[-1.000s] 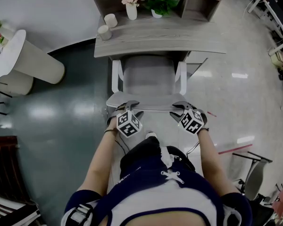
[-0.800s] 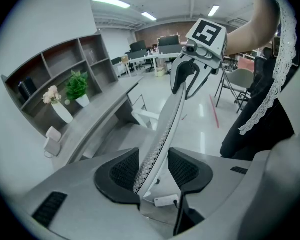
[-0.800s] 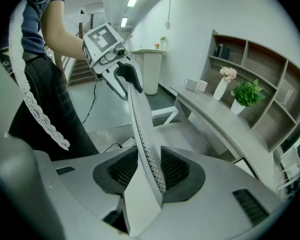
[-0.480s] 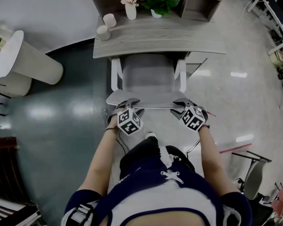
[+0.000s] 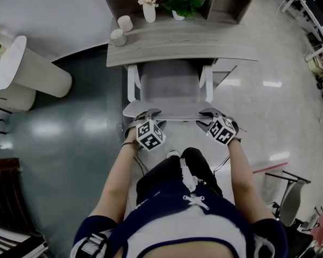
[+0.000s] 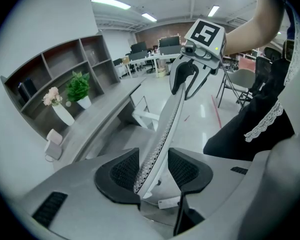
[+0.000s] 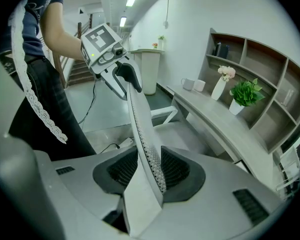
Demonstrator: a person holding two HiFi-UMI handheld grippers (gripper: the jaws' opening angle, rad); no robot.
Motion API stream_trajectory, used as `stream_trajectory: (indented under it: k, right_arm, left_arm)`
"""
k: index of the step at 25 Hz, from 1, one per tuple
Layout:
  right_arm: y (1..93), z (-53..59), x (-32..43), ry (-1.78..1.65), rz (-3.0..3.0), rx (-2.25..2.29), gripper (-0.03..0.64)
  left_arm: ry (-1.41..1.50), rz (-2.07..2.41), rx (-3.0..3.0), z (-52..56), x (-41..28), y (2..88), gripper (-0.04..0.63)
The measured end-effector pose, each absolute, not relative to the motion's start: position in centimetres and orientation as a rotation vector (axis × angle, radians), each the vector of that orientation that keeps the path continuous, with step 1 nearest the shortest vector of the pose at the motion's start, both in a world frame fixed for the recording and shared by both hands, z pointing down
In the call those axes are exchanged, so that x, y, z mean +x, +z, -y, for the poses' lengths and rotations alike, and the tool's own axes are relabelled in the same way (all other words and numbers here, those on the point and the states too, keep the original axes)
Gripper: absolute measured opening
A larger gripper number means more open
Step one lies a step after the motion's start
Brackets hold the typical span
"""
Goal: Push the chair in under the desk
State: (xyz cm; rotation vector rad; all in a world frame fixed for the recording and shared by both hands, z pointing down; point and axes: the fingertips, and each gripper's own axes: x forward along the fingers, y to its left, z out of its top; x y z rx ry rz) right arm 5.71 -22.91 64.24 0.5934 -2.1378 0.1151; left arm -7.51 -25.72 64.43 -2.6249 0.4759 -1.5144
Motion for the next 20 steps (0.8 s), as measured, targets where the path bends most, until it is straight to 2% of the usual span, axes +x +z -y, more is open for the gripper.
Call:
stream_trajectory:
  k: [20]
  right_arm:
    - [64.4,24.7,6.3,0.107,2.135,0.591,0.138]
  left_arm:
    - [-1.519,-0.483,-2.628,27.4,-7.0,64.5,0.187]
